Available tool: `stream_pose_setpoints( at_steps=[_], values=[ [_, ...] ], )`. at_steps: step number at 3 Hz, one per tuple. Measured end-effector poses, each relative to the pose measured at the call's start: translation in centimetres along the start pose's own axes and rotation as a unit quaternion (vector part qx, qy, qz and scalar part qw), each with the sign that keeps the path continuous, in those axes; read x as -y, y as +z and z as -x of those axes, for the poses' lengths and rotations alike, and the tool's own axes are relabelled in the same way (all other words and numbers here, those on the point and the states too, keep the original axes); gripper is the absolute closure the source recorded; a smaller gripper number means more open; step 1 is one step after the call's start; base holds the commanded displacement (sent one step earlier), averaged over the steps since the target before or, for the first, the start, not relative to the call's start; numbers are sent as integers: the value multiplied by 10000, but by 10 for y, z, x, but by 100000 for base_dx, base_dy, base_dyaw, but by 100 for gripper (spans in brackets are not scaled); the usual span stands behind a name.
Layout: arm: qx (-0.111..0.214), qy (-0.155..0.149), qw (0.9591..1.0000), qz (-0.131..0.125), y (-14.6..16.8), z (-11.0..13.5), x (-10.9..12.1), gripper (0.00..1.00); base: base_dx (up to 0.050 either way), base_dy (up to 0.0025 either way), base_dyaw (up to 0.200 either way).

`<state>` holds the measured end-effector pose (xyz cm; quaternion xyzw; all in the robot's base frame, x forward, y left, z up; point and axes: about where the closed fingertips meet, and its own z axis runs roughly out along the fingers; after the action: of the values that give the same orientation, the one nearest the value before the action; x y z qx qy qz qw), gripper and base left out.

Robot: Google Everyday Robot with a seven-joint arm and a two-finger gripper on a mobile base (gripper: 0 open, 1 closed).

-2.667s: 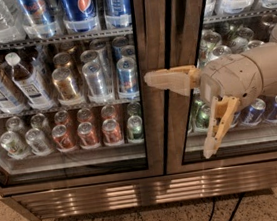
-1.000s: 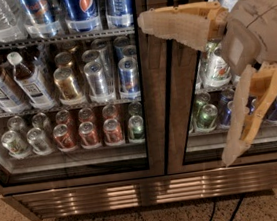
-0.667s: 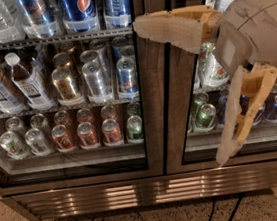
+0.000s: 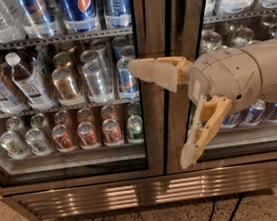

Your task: Open left fridge door

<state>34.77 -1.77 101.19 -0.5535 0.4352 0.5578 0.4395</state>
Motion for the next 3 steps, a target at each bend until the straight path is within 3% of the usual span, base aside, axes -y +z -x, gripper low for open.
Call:
stream_pose_setpoints(
  at_steps=[1,2,3],
  values=[
    [0,0,10000,-1,0,0,0,0,0,0,0],
    [-167,134,9987,-458,-21,6,13,0,0,0,0],
    [-390,240,9921,-1165,-71,26,26,0,0,0,0]
  ],
)
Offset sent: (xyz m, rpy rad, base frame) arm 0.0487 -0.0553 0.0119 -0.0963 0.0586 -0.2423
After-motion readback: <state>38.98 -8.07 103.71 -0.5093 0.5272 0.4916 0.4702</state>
